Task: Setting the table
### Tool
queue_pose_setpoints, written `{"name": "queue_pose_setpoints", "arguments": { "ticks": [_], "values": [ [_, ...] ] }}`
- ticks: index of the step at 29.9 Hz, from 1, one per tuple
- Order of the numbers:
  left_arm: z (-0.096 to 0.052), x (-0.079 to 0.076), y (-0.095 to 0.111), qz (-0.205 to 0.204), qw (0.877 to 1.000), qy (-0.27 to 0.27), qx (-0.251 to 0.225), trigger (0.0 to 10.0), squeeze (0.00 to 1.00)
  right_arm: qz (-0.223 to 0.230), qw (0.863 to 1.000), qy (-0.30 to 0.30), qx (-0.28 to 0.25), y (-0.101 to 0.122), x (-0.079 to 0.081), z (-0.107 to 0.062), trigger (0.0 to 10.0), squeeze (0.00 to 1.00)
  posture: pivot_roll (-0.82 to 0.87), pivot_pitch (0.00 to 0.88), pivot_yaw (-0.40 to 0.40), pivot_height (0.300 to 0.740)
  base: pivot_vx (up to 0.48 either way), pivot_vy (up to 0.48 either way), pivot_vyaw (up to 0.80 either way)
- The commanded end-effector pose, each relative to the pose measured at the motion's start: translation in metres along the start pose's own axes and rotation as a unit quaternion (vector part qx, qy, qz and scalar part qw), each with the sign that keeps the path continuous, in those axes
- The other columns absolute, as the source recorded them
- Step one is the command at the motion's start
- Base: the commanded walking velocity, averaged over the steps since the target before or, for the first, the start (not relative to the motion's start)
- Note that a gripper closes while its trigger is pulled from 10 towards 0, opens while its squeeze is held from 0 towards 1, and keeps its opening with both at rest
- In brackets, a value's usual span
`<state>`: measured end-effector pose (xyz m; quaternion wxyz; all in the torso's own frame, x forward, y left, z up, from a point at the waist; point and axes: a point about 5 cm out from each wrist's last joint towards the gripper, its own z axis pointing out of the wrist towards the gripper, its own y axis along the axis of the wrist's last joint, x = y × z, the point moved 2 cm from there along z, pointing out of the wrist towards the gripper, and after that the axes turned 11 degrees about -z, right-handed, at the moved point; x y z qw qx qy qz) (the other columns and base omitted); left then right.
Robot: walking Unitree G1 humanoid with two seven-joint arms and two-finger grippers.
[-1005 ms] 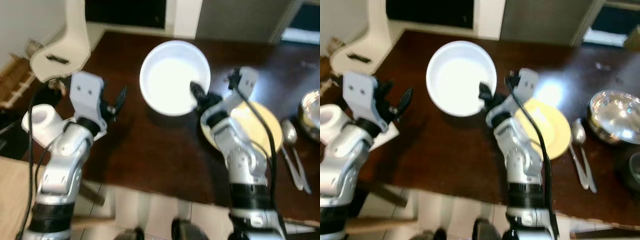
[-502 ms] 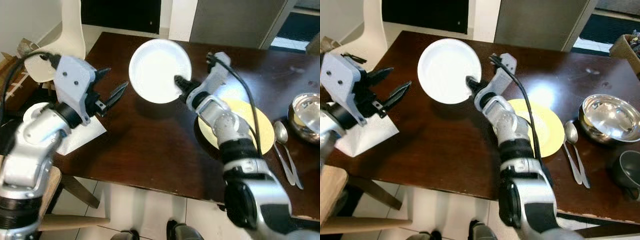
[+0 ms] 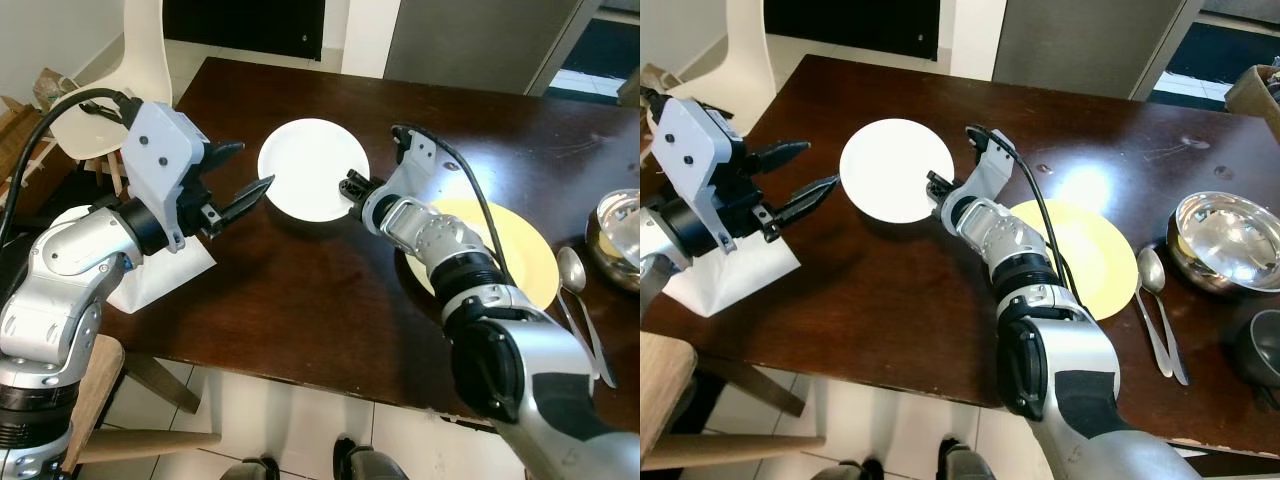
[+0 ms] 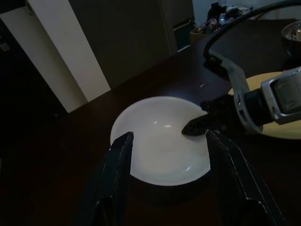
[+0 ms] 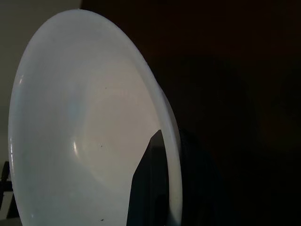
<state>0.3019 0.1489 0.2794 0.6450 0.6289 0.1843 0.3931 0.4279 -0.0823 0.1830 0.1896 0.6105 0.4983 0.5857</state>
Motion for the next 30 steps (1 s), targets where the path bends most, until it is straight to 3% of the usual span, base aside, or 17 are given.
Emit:
{"name": "queue_pose_setpoints", "arguments": {
  "ticks": [1,3,12,13,14,30],
  "values": [
    [0.0,-0.006,-0.001,-0.006,1.0,-0.011,0.003,10.0,0.0,0.007,1.0,-0.007,0.0,0.0,-0.001,0.001,10.0,0.0,0.02,0.089,0.053,0.74,0.0,0.0,0.0],
    [0.0,-0.006,-0.002,-0.008,1.0,-0.008,0.005,10.0,0.0,0.03,0.999,-0.028,0.008,-0.006,-0.009,0.0,10.0,0.0,0.03,0.091,0.053,0.74,0.0,0.0,0.0],
    [-0.003,-0.008,-0.005,-0.015,1.0,-0.003,0.01,10.0,0.0,0.007,0.999,-0.042,0.016,-0.005,-0.01,0.0,10.0,0.0,0.02,0.11,0.046,0.74,0.0,0.0,0.0],
    [-0.003,-0.009,-0.005,-0.015,1.0,-0.003,0.01,10.0,0.0,0.006,0.999,-0.047,0.016,-0.005,-0.011,0.0,10.0,0.56,0.02,0.113,0.045,0.74,0.0,0.0,0.0],
    [-0.002,-0.009,-0.005,-0.016,1.0,-0.003,0.01,10.0,0.0,0.006,0.999,-0.049,0.017,-0.005,-0.012,0.0,10.0,1.0,0.02,0.113,0.045,0.74,0.0,0.0,0.0],
    [0.002,-0.011,-0.008,-0.023,1.0,-0.003,0.009,10.0,0.0,0.026,0.999,-0.04,0.0,0.003,-0.01,0.0,10.0,1.0,-0.01,0.116,0.051,0.74,0.0,0.0,0.0]
  ]
}}
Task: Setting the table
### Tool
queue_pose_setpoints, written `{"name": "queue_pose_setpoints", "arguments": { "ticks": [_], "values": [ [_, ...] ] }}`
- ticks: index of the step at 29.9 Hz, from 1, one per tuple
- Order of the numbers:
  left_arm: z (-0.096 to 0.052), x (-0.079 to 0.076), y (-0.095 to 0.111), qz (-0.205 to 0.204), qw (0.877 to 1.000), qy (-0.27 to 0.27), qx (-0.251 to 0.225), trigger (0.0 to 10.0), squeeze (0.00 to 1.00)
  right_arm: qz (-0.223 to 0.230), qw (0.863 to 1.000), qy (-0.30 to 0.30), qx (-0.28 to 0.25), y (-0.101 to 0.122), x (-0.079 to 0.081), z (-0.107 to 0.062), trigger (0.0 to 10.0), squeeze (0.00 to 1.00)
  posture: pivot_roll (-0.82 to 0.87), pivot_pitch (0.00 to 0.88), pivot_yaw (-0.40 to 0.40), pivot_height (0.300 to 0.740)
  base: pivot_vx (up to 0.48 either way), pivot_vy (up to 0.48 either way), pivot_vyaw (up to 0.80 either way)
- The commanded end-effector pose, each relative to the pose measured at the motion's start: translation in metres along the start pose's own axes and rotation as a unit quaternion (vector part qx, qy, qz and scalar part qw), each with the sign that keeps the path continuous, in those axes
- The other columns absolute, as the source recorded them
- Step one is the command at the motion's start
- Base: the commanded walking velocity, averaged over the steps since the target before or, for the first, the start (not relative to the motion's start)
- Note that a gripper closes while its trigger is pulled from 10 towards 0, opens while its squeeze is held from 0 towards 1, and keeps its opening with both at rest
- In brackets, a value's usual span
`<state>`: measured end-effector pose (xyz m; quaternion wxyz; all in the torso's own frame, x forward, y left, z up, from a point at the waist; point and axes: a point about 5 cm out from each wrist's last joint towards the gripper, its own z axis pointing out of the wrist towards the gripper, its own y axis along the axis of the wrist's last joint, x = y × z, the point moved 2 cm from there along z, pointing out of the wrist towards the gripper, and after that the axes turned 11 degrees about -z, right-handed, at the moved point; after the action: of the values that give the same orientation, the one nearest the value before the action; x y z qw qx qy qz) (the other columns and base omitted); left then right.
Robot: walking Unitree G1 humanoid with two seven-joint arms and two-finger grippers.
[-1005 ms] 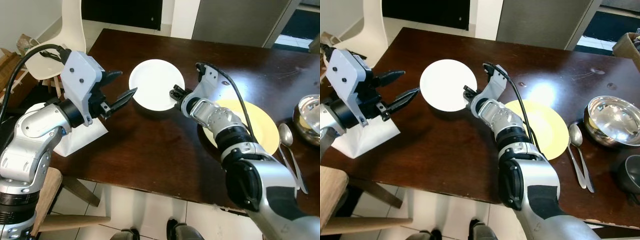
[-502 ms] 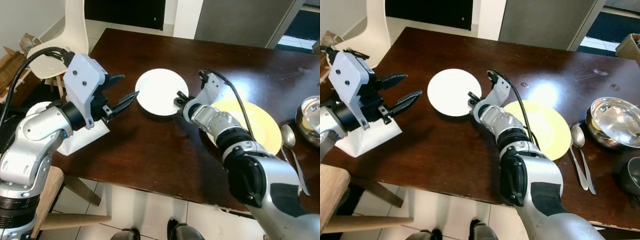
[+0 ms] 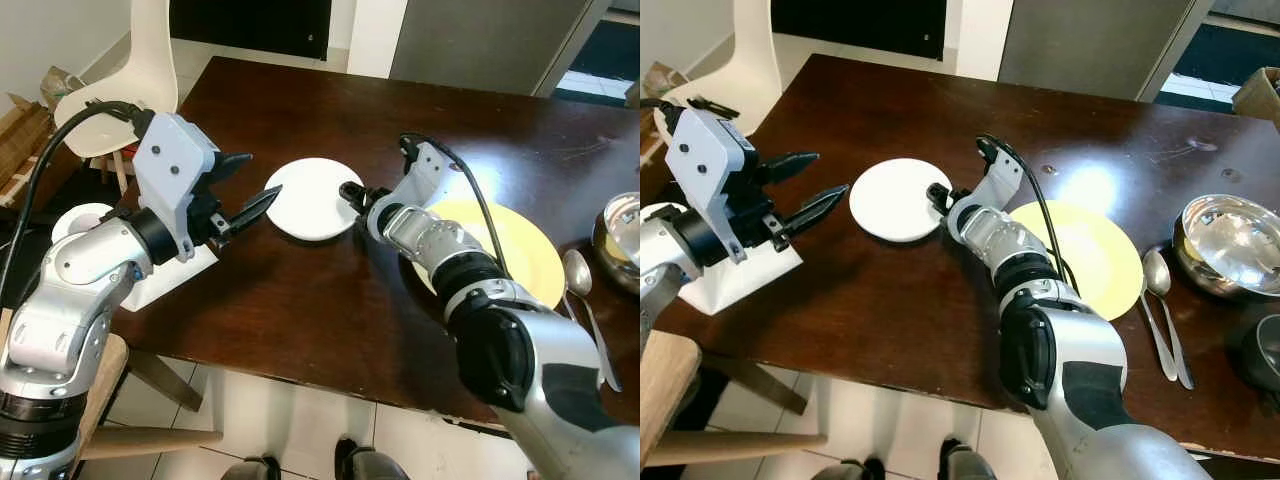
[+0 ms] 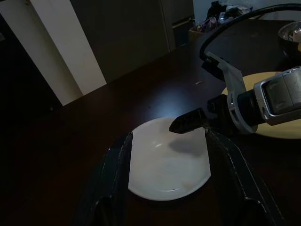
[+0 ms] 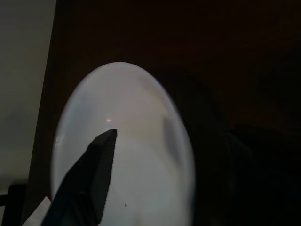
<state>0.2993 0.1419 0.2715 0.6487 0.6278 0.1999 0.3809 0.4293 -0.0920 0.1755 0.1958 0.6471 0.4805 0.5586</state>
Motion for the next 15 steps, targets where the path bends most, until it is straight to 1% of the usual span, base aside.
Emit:
{"name": "queue_pose_setpoints", "arguments": {
  "ticks": [1,3,6,9,10,13,14,15],
  "values": [
    [0.001,-0.003,-0.002,-0.004,1.0,-0.006,0.003,10.0,0.0,0.008,1.0,0.007,-0.009,0.007,0.003,-0.001,10.0,0.0,-0.01,0.117,0.051,0.74,0.0,0.0,0.0],
    [0.001,-0.003,-0.002,-0.004,1.0,-0.006,0.003,10.0,0.0,0.01,1.0,0.009,-0.012,0.009,0.003,-0.001,10.0,0.0,-0.02,0.119,0.051,0.74,0.0,0.0,0.0],
    [0.002,-0.004,-0.003,-0.007,1.0,-0.006,0.002,10.0,0.0,0.004,1.0,-0.003,-0.03,0.019,0.001,-0.003,10.0,0.0,-0.02,0.121,0.052,0.74,0.0,0.0,0.0],
    [0.004,-0.003,-0.004,-0.014,1.0,-0.002,-0.001,10.0,0.0,-0.036,0.996,-0.027,-0.076,0.037,0.0,-0.01,10.0,0.0,-0.03,0.123,0.055,0.74,0.0,0.0,0.0],
    [0.004,-0.003,-0.004,-0.014,1.0,-0.002,-0.001,10.0,0.0,-0.036,0.996,-0.027,-0.076,0.037,0.0,-0.01,10.0,0.0,-0.03,0.123,0.055,0.74,0.0,0.0,0.0],
    [0.008,-0.001,-0.007,-0.024,1.0,0.016,-0.007,10.0,0.0,-0.071,0.988,-0.04,-0.131,0.05,0.002,-0.024,10.0,0.0,-0.05,0.12,0.064,0.74,0.0,0.0,0.0],
    [0.01,0.0,-0.008,-0.033,0.999,0.026,-0.011,10.0,0.0,-0.067,0.986,-0.037,-0.15,0.052,0.002,-0.031,10.0,0.0,-0.05,0.114,0.067,0.74,0.0,0.0,0.0],
    [0.012,0.001,-0.011,-0.046,0.998,0.047,-0.015,10.0,0.0,-0.081,0.978,-0.037,-0.191,0.053,0.002,-0.043,10.0,0.0,-0.05,0.112,0.069,0.74,0.0,0.0,0.0]
  ]
}}
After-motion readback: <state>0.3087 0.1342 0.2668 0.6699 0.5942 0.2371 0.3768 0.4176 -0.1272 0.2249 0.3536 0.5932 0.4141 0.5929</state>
